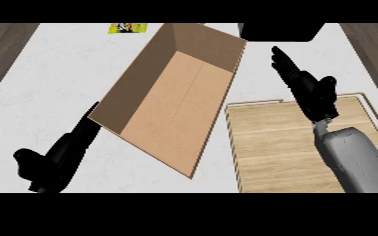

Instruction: Pick the tomato from the tray and place it in the cardboard box

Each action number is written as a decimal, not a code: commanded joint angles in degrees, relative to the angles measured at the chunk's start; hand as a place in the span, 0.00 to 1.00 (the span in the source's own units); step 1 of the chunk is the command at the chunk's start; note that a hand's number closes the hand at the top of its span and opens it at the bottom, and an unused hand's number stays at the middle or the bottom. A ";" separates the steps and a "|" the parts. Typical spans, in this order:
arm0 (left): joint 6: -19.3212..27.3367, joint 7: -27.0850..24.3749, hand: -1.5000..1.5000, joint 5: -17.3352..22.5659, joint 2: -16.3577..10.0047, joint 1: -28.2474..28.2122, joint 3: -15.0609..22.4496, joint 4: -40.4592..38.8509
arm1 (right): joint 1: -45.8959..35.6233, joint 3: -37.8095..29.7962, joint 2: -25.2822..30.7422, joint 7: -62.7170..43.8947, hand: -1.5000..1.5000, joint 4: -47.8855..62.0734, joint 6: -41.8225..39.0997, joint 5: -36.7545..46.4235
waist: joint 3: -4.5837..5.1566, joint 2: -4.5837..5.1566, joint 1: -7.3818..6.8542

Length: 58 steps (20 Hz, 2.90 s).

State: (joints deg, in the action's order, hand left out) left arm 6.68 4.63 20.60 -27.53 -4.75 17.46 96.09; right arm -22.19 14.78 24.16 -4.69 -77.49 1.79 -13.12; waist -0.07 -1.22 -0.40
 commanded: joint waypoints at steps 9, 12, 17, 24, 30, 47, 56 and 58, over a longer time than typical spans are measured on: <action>1.18 -2.53 0.50 -5.81 -2.93 5.11 -1.58 2.58 | 17.35 -8.08 8.24 -9.34 0.00 11.73 33.94 20.22 | 1.14 1.80 8.99; 1.50 -2.46 0.50 -7.14 -2.59 6.42 -0.78 2.31 | 22.58 -4.10 7.49 -11.75 0.00 13.01 43.01 29.06 | 0.97 1.30 7.64; 1.13 -2.84 0.50 -8.12 -1.07 8.76 0.71 0.85 | 25.37 0.83 10.88 -22.59 0.00 10.74 48.38 41.56 | 1.22 1.04 5.59; 1.35 -0.89 0.50 -8.85 -0.12 11.07 1.44 -0.87 | 24.50 4.35 11.84 -41.85 0.00 -0.38 38.55 48.13 | 1.29 0.83 4.17; 1.13 -2.73 0.50 -10.03 1.64 10.73 3.24 -1.61 | 21.61 6.27 12.21 -60.25 0.00 -15.64 25.38 48.60 | 0.99 0.52 2.96; 0.94 -0.41 0.50 -12.37 7.53 19.18 3.91 -8.64 | 24.19 1.13 0.84 -80.55 0.00 -32.30 6.08 60.69 | 0.27 1.25 1.54; -1.55 -2.02 0.50 -12.78 8.62 17.83 3.19 -10.37 | 20.08 -3.86 -3.85 -77.39 0.00 -26.75 3.05 64.94 | 0.13 1.28 0.26; -2.26 -1.38 0.50 -13.12 6.77 15.68 3.35 -6.21 | 23.19 -2.13 -5.95 -78.82 0.00 -29.61 1.91 67.98 | 0.14 1.06 0.10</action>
State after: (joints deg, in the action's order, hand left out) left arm 5.83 2.45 7.49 -19.72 13.37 20.49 87.09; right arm 2.13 12.11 20.91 -70.69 -105.77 8.76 51.44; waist 0.06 -0.06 0.16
